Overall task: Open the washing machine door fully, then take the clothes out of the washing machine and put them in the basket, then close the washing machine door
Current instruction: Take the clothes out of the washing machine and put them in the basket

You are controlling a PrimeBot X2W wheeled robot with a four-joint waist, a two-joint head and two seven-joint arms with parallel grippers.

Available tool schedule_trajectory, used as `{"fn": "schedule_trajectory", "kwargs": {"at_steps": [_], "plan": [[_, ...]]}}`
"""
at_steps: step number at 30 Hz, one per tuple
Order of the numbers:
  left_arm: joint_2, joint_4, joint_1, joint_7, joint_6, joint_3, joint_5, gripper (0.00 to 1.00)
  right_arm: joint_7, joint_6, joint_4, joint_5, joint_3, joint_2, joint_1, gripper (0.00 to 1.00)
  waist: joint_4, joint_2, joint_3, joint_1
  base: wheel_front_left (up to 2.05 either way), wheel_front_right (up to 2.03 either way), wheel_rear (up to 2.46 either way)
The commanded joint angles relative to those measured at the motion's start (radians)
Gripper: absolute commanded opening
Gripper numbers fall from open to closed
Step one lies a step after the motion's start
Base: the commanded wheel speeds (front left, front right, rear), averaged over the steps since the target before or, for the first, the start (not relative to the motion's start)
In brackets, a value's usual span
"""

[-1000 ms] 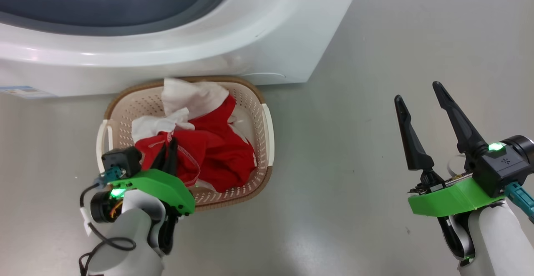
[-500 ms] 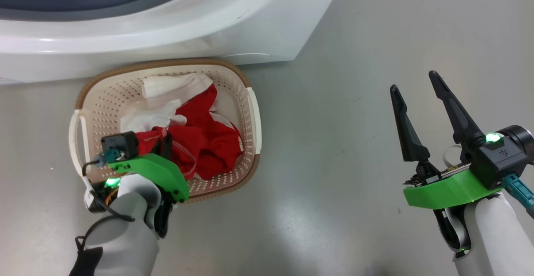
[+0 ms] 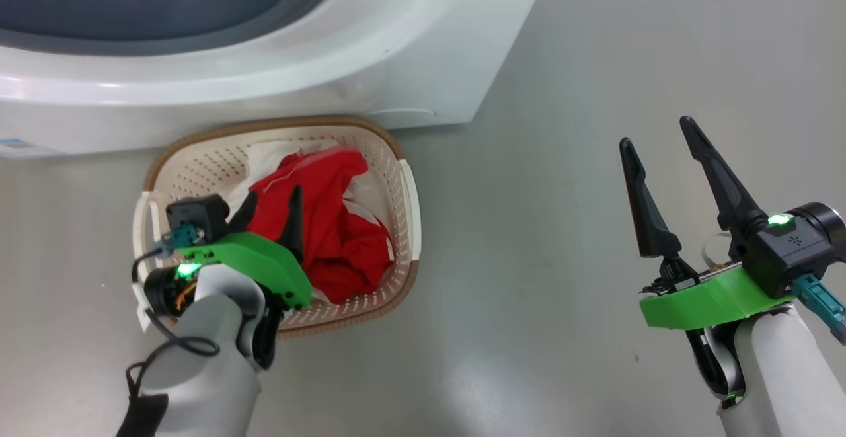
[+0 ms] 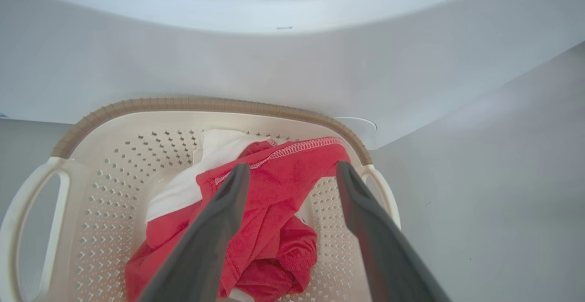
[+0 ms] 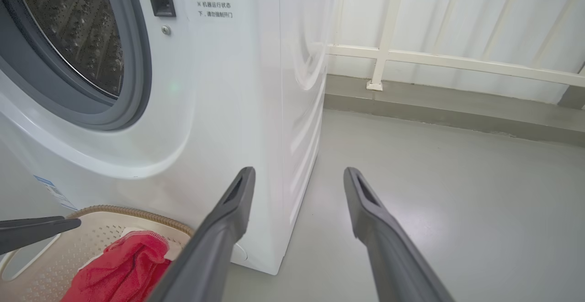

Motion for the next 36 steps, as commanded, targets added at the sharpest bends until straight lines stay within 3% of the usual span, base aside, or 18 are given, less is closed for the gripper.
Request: {"fn": "schedule_trajectory", "kwargs": {"at_steps": [1,8,17,25,36], "plan": [[0.030,-0.038,0.049,-0.012,0.011,0.033,0.018,1.00,-0.006,0.003,-0.018,-0.009,0.019,-0.001,0.001,1.00,0.025,0.0000,-0.050,0.0000,0.00,0.00,0.00],[0.031,-0.191,0.143,-0.012,0.014,0.097,0.075,1.00,-0.006,0.003,-0.005,-0.014,0.006,0.005,0.013,1.00,0.045,0.0000,-0.123,0.0000,0.00,0.00,0.00],[0.030,-0.439,0.269,-0.012,-0.032,0.194,0.139,1.00,-0.006,0.003,0.021,-0.026,-0.001,0.014,0.033,1.00,0.063,0.0000,-0.212,0.0000,0.00,0.00,0.00],[0.029,-0.681,0.412,-0.012,-0.036,0.277,0.243,1.00,-0.006,0.003,0.036,-0.031,-0.015,0.025,0.053,1.00,0.055,0.0000,-0.289,0.0000,0.00,0.00,0.00],[0.029,-0.874,0.573,-0.012,-0.029,0.333,0.312,1.00,-0.006,0.003,0.027,-0.033,-0.030,0.034,0.093,1.00,0.040,0.0000,-0.392,0.0000,0.00,0.00,0.00]]}}
